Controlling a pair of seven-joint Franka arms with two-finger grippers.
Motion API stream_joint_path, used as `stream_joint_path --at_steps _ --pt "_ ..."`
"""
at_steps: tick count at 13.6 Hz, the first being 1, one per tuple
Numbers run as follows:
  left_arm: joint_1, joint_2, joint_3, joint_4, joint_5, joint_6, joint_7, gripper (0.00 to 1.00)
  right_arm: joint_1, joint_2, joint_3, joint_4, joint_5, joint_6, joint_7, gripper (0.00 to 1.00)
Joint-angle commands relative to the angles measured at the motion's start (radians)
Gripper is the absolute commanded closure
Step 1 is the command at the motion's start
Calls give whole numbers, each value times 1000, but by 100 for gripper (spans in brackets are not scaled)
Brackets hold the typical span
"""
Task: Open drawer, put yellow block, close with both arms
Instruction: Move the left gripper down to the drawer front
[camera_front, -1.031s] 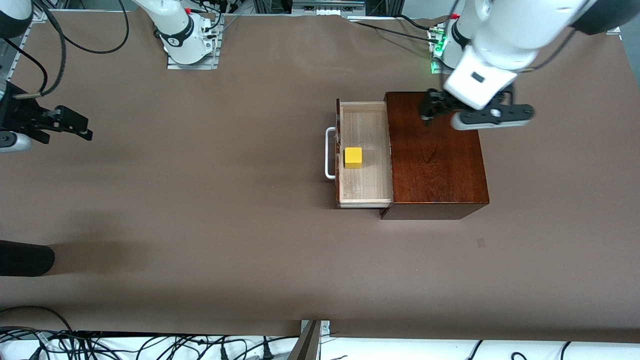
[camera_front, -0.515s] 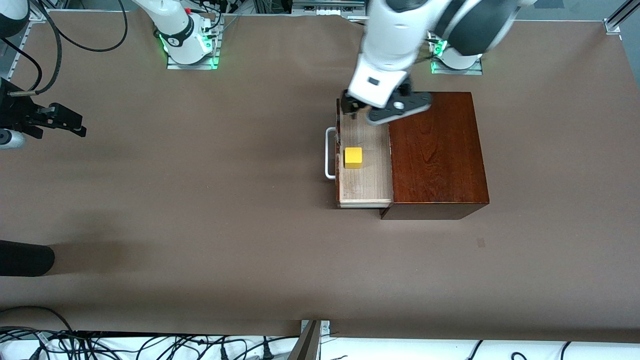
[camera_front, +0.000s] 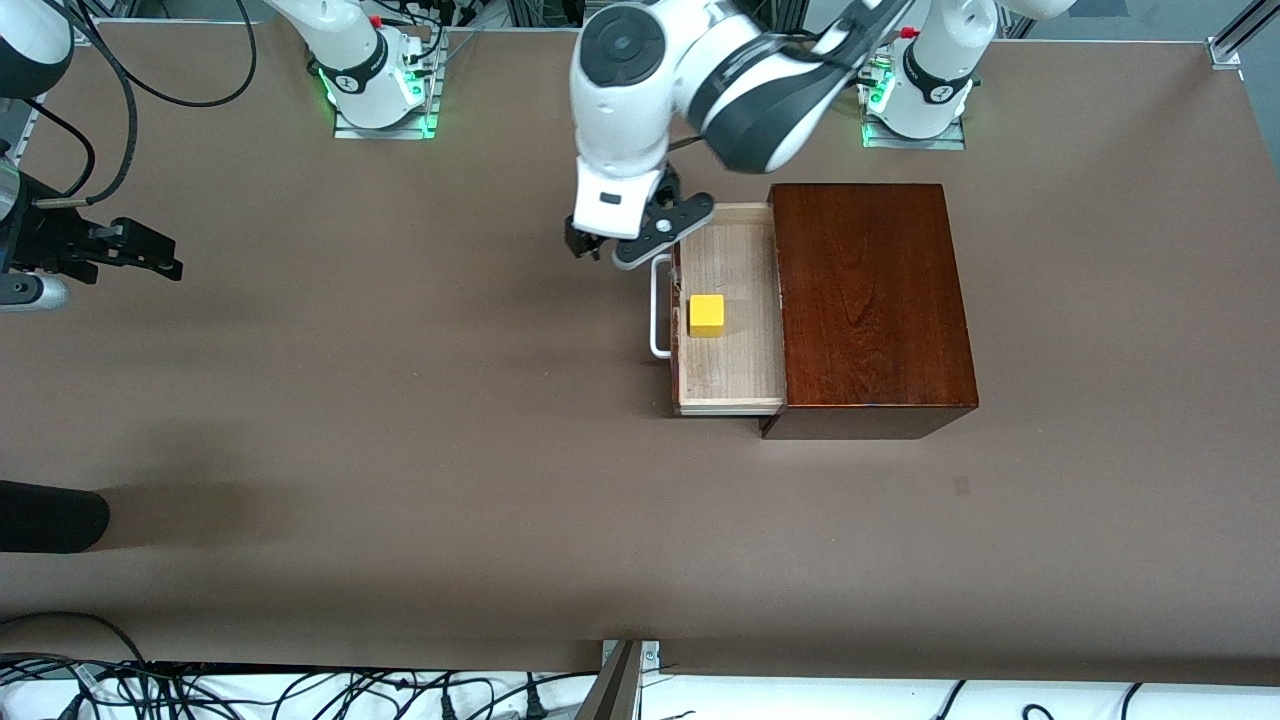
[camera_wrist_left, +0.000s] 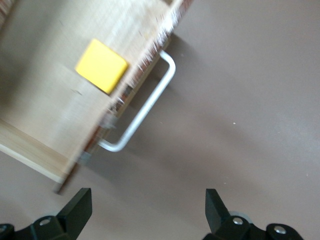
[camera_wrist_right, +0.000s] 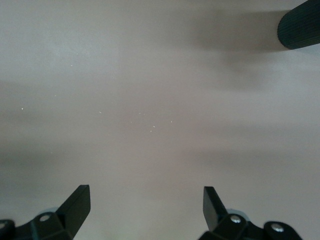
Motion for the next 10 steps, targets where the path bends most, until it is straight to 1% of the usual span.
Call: stream_joint_path --at_steps 1,3,4,8,10 --pt "-27 119 18 132 -20 11 -105 7 0 -10 3 -6 -12 -3 16 0" --pt "-29 150 18 138 -22 43 -117 77 -2 -9 3 -6 -14 -3 18 0" --pt "-29 168 18 138 -20 48 -111 100 -2 -9 3 -6 -14 -1 19 0" --pt "-18 231 23 139 -18 83 -117 100 0 -7 3 -4 -15 0 16 0" --pt "-18 262 49 141 -20 84 -123 100 0 -4 5 -4 -14 3 19 0"
